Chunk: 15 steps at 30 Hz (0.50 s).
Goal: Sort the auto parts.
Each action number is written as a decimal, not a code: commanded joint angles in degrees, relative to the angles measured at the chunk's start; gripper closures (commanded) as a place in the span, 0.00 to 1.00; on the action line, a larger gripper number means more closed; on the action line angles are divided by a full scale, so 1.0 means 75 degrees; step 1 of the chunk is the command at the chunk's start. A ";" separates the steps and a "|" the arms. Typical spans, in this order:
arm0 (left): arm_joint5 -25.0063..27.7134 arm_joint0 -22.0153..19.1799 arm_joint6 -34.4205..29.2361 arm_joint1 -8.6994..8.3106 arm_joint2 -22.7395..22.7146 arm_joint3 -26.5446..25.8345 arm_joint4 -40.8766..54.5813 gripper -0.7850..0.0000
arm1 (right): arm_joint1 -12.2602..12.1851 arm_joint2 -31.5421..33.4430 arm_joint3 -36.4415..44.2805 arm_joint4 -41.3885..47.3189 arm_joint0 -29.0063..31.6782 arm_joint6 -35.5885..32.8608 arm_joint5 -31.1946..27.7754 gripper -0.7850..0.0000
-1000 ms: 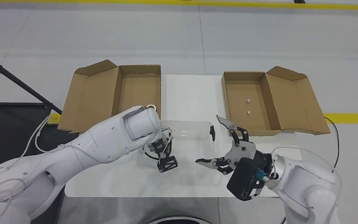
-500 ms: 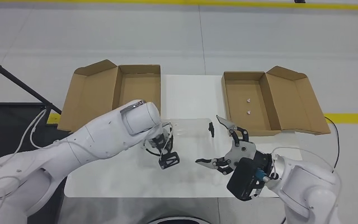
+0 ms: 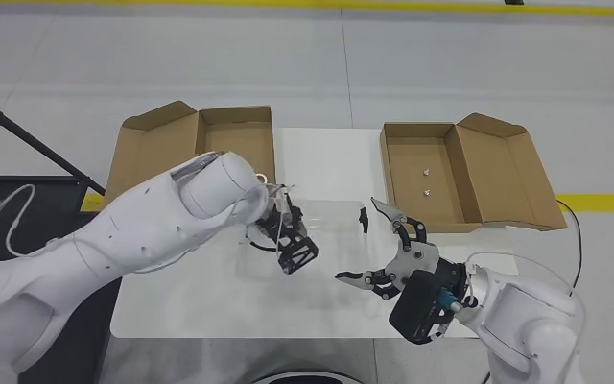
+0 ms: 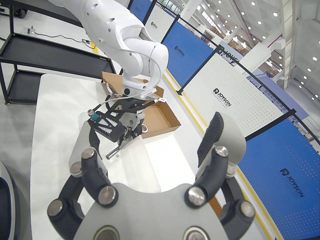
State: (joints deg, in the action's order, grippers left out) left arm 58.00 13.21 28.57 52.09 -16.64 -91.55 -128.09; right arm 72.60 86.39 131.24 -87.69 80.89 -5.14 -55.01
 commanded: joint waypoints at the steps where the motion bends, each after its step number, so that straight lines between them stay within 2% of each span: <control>1: 0.0000 0.0079 -0.0207 -0.0153 -0.0097 -0.0296 0.0195 1.00 | 0.0000 0.0000 0.0000 0.0000 0.0000 0.0000 0.0000 0.00; 6: 0.0000 0.0330 -0.0968 -0.0491 -0.0552 -0.0945 0.0619 1.00 | 0.0000 0.0000 0.0000 0.0000 0.0000 0.0000 0.0000 0.00; 11: -0.0311 0.0887 -0.1758 -0.0817 -0.1269 -0.1713 0.0988 1.00 | 0.0000 0.0000 0.0000 0.0000 0.0000 0.0000 0.0000 0.00; 15: -0.0311 0.0887 -0.1758 -0.0817 -0.1269 -0.1713 0.0988 1.00 | 0.0000 0.0000 0.0000 0.0000 0.0000 0.0000 0.0000 0.00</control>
State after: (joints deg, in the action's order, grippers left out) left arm 55.64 19.91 15.34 45.94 -26.21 -104.47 -120.65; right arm 72.60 86.39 131.24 -87.69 80.89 -5.14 -55.01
